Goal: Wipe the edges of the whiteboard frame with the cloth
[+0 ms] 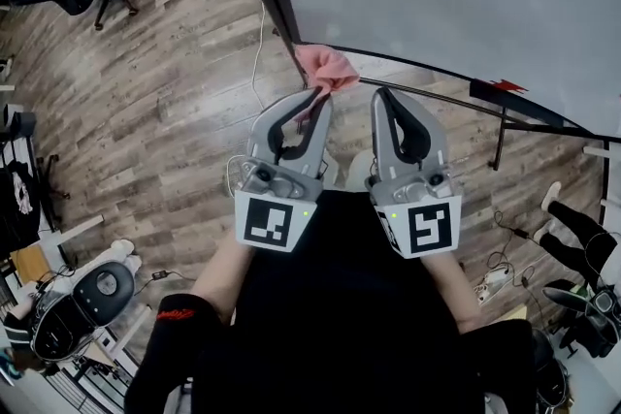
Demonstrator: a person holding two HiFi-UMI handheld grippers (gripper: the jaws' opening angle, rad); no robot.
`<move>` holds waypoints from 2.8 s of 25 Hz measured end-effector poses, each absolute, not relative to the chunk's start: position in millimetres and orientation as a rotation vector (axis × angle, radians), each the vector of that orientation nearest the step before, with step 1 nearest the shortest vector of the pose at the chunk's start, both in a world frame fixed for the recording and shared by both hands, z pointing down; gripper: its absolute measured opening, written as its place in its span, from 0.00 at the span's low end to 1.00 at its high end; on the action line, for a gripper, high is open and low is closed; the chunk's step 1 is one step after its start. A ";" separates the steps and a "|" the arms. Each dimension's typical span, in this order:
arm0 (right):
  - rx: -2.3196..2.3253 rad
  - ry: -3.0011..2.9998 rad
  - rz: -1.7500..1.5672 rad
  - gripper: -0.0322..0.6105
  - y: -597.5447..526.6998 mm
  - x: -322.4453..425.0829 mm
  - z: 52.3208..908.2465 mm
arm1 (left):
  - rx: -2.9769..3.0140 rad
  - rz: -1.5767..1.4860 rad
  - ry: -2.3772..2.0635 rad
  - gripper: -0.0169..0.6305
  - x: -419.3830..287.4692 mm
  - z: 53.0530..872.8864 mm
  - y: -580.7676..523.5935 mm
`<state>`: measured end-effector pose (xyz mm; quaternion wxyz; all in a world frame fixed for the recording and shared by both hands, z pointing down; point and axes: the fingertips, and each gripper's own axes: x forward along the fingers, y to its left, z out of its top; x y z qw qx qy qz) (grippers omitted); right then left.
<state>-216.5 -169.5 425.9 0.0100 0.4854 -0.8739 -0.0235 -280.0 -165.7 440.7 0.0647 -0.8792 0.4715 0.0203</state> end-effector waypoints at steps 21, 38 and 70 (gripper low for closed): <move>1.624 -2.627 0.025 0.05 -144.1 -195.1 472.0 | -2.721 0.022 1.381 0.06 -258.1 480.3 -147.3; 1.678 -2.586 0.000 0.05 -151.8 -191.5 471.3 | -2.725 0.002 1.357 0.06 -262.9 486.4 -148.4; 1.646 -2.540 0.006 0.05 -150.1 -181.9 477.9 | -2.737 -0.020 1.326 0.06 -251.1 490.2 -148.7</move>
